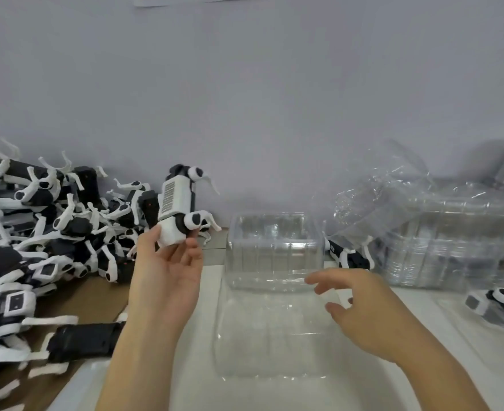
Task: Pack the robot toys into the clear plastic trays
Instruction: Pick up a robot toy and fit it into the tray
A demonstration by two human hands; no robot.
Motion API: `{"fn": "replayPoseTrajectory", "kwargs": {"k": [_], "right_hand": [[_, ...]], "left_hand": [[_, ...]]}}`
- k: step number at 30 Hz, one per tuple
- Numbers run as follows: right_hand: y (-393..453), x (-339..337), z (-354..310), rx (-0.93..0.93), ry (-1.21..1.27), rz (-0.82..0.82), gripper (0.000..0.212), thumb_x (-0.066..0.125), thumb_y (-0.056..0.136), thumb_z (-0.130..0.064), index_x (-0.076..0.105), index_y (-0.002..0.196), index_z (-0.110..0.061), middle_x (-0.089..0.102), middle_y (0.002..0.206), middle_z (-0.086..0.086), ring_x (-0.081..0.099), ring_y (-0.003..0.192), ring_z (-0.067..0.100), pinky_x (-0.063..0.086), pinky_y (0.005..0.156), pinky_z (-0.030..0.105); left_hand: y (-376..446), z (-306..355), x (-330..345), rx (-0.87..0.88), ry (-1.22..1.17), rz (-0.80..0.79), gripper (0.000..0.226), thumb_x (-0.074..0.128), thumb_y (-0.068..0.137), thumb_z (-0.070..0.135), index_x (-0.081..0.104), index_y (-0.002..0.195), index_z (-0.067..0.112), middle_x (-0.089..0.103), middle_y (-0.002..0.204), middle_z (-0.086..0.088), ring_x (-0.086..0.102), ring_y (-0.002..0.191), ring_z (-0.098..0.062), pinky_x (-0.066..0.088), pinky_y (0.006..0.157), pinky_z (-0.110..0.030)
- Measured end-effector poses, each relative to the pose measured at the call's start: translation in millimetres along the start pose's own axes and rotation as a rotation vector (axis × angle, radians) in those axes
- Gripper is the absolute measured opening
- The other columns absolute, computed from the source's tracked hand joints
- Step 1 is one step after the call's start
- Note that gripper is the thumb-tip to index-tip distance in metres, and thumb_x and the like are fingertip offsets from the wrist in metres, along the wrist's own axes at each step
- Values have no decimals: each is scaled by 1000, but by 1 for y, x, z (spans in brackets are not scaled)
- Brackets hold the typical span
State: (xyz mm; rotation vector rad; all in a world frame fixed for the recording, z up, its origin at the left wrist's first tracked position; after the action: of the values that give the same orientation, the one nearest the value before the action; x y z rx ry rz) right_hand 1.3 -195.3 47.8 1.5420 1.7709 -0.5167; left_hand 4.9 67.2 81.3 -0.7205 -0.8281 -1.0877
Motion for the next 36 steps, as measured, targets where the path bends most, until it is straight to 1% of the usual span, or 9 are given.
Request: {"fn": "replayPoseTrajectory", "kwargs": {"k": [5,11,15,17,22,24,28,31,36], "right_hand": [[2,-12,-5,-86,101,304,45,70,89,-16,58,108,-55,66,97,-26,52,99,-17,40,80,5],[3,1,-31,-286,264,325,86,81,79,-28,29,138,-63,34,138,-41,41,124,-14,40,97,18],[6,11,-40,-331,174,315,63,81,80,-30,48,127,-57,38,137,-34,43,129,-3,40,108,29],[7,17,-40,-321,106,266,58,82,78,-33,51,123,-55,37,136,-34,38,129,-7,35,109,23],[10,25,-39,-302,32,312,57,78,82,-23,46,121,-49,52,119,-29,48,115,-1,43,97,27],[10,24,-34,-260,58,381,48,76,83,-27,46,115,-47,56,108,-27,52,103,-1,45,85,26],[12,15,-24,-183,156,492,36,77,82,-31,53,107,-41,58,96,-24,55,90,2,46,74,27],[14,11,-21,-145,85,518,32,78,82,-31,60,107,-39,57,98,-24,54,94,8,45,83,35],[17,17,-22,-106,161,437,40,82,77,-23,67,112,-36,58,103,-26,53,101,2,38,82,11]], "left_hand": [[-4,-1,12,17,497,-37,27,51,96,24,66,105,3,63,65,-6,45,49,-14,43,43,-21],[-16,-32,24,-14,904,-94,39,49,100,37,67,81,9,52,48,-2,43,39,-13,40,46,-26],[-19,-47,24,-42,1075,-191,48,47,99,44,66,74,9,55,54,-9,47,43,-17,39,44,-24],[-19,-48,22,-52,1076,-180,48,45,100,43,67,76,8,56,55,-9,48,42,-18,39,42,-24],[-20,-43,21,-132,921,-105,60,45,99,52,70,71,5,62,58,-16,54,41,-22,44,41,-25],[-14,-38,14,22,952,-16,65,44,100,50,74,61,7,66,62,-13,57,47,-20,46,48,-27],[-10,-39,-10,320,1283,57,16,54,96,24,69,91,27,65,91,13,59,85,-3,40,66,-20],[-4,-55,-31,158,1320,-8,19,57,96,21,60,112,31,58,107,17,53,94,4,38,72,-17],[2,-69,-43,71,1231,-24,21,51,101,24,59,112,40,57,105,25,55,101,5,38,70,-14]]}}
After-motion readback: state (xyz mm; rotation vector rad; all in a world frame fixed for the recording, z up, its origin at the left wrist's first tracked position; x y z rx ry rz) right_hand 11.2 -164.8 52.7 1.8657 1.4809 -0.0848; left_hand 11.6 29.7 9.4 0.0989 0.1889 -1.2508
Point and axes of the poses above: each hand's wrist, its own y-axis towards the middle knuckle, its own x-axis out of the palm, z = x × y, the point moved 2 cm from there along y, towards the middle knuckle
